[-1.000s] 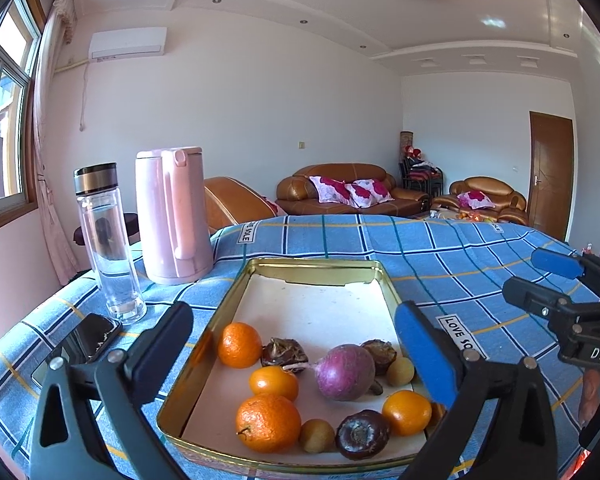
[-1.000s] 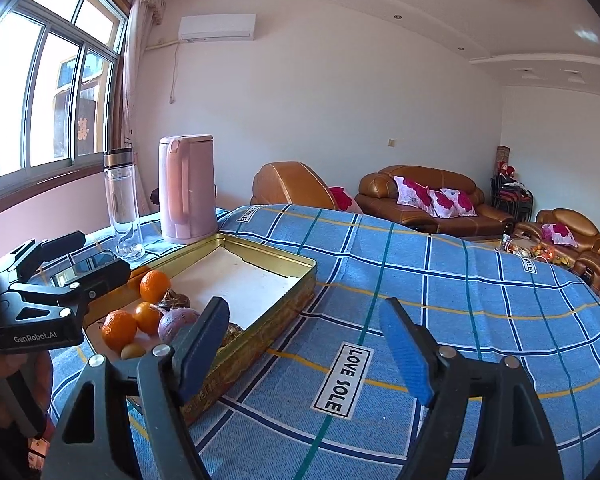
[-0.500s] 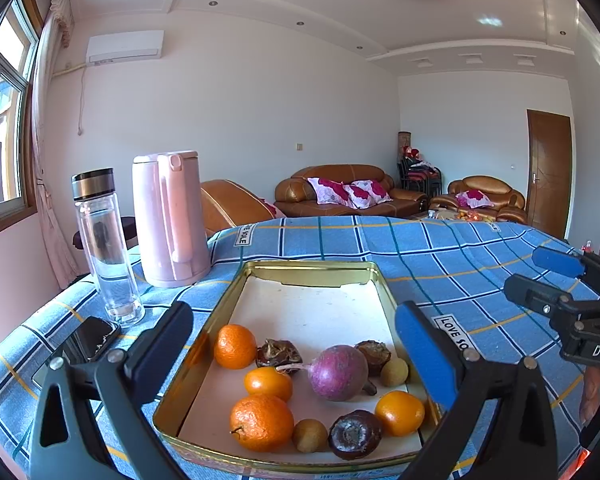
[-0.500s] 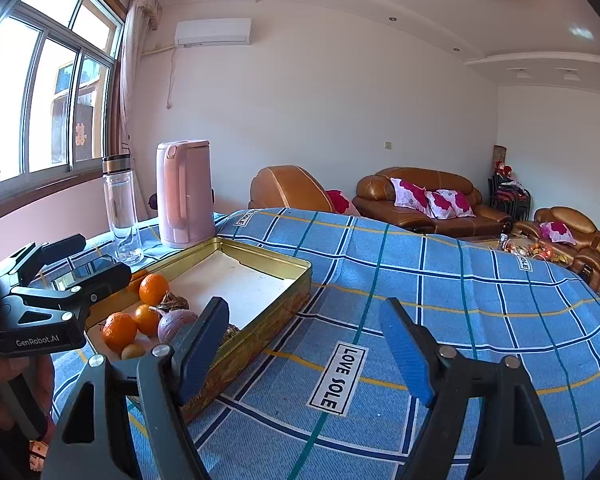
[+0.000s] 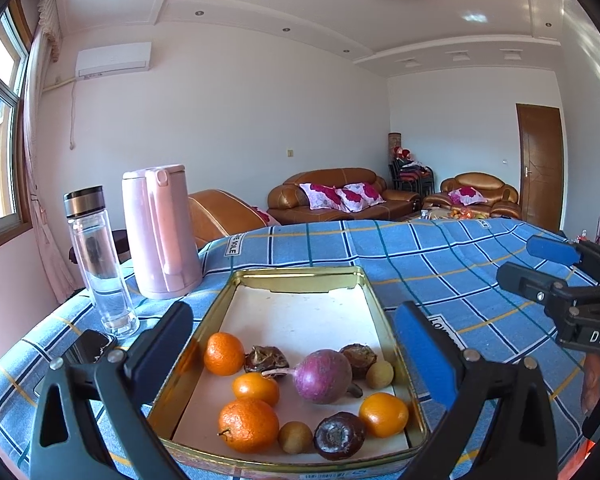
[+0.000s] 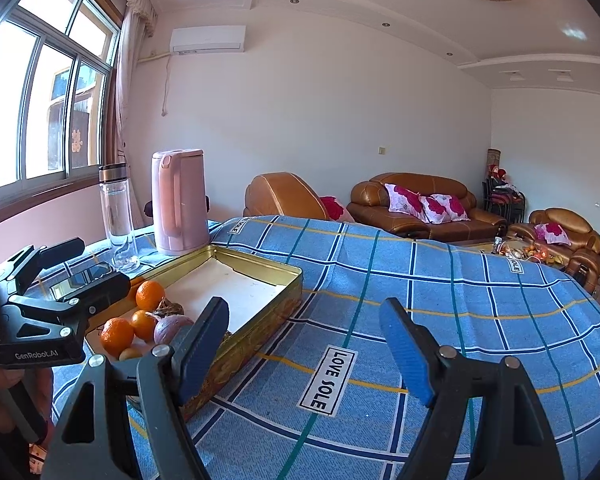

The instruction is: Organize fruits

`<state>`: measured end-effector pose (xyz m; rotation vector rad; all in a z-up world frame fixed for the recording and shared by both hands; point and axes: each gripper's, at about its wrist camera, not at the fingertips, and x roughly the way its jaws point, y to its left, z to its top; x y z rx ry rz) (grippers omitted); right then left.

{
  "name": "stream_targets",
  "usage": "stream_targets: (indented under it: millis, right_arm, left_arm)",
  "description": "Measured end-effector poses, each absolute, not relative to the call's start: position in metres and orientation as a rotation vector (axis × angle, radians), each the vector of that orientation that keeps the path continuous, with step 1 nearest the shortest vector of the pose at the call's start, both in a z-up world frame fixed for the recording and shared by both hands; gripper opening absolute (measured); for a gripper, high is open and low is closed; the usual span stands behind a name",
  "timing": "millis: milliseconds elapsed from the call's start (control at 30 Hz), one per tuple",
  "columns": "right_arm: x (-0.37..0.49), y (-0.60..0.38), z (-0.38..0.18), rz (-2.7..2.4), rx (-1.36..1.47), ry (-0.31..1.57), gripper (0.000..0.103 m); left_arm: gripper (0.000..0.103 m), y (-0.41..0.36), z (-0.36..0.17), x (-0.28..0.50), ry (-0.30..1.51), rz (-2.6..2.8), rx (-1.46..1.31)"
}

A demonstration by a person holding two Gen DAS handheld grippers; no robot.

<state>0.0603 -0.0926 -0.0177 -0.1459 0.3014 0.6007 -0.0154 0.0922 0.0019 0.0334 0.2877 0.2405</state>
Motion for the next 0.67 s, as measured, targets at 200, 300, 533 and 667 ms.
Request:
stream_targets:
  millis: [200,300,533,667]
  right_arm:
    - [0.061,-0.099,-0.018,0.592,-0.136,0.299,0.079]
    - [0.060,-0.101,-0.017,0.591,-0.134,0.298,0.079]
    - [0.061,-0.102,-0.019,0.589,-0.130,0.305,0.079]
    - [0.062,-0.104,-0.021,0.590,-0.133,0.310,0.079]
  left_arm:
    - [0.103,0.084,0.003,-0.013,0.294,0.210,0.032]
    - [0.103,0.083,0.003,-0.012,0.297,0.199,0.020]
    - [0.103,0.081,0.000,-0.010,0.298,0.192,0.029]
    - [0.103,0.077,-0.001,-0.010,0.300,0.189,0.043]
